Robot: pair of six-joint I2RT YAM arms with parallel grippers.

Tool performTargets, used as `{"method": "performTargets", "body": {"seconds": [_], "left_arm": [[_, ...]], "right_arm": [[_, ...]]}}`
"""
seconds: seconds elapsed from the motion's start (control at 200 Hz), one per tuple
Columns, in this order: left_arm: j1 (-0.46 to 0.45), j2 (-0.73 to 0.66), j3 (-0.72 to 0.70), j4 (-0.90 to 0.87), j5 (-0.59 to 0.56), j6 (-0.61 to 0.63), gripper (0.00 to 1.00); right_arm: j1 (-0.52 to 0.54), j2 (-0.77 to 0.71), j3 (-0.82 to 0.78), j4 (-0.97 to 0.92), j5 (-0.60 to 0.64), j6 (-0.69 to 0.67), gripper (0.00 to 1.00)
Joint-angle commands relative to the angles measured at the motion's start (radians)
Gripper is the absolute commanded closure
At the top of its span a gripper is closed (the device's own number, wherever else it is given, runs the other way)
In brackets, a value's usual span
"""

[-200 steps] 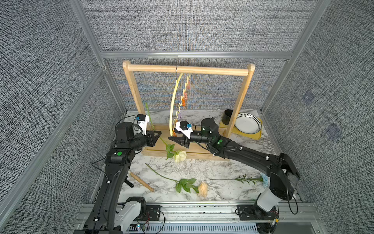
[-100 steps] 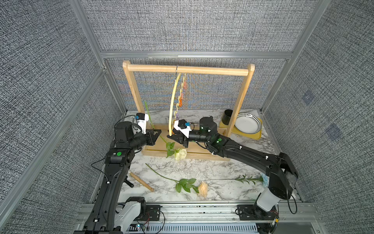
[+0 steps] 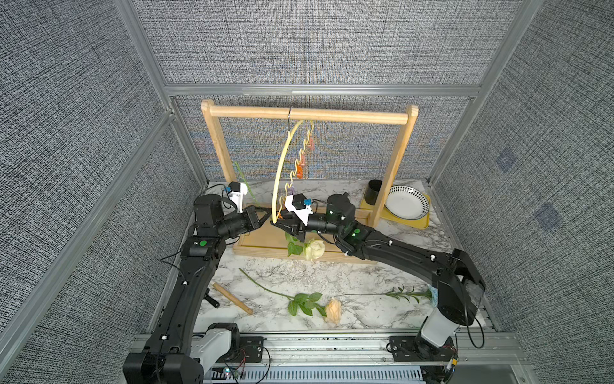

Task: Dry the flowers on a clothes hanger
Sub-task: Open the clamp at the hanger.

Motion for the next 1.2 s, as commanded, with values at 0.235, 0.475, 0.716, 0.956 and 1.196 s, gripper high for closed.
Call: {"method": "performTargets", "body": {"seconds": [0.235, 0.475, 0.716, 0.956, 1.196], "left_arm": [[0.0, 0.025, 0.007, 0.032, 0.068, -0.173, 0.98], [0.002, 0.05, 0.013, 0.038, 0.074, -0.216, 0.98], [0.002, 0.055, 0.017, 0.043, 0.093, -0.252, 0.98], [0.002, 0.064, 0.032, 0.052, 0.119, -0.283, 0.98], [0.002, 0.063, 0.056, 0.039, 0.126, -0.276, 0.98]], "right_arm": [[-0.009, 0.022, 0.014, 0.123, -0.039, 0.076, 0.72], [-0.012, 0.029, 0.008, 0.129, -0.045, 0.089, 0.72], [-0.014, 0.034, 0.011, 0.101, -0.033, 0.064, 0.73], [-0.013, 0.034, 0.004, 0.076, -0.017, 0.038, 0.73], [-0.014, 0.03, 0.002, 0.064, -0.01, 0.022, 0.74]]}}
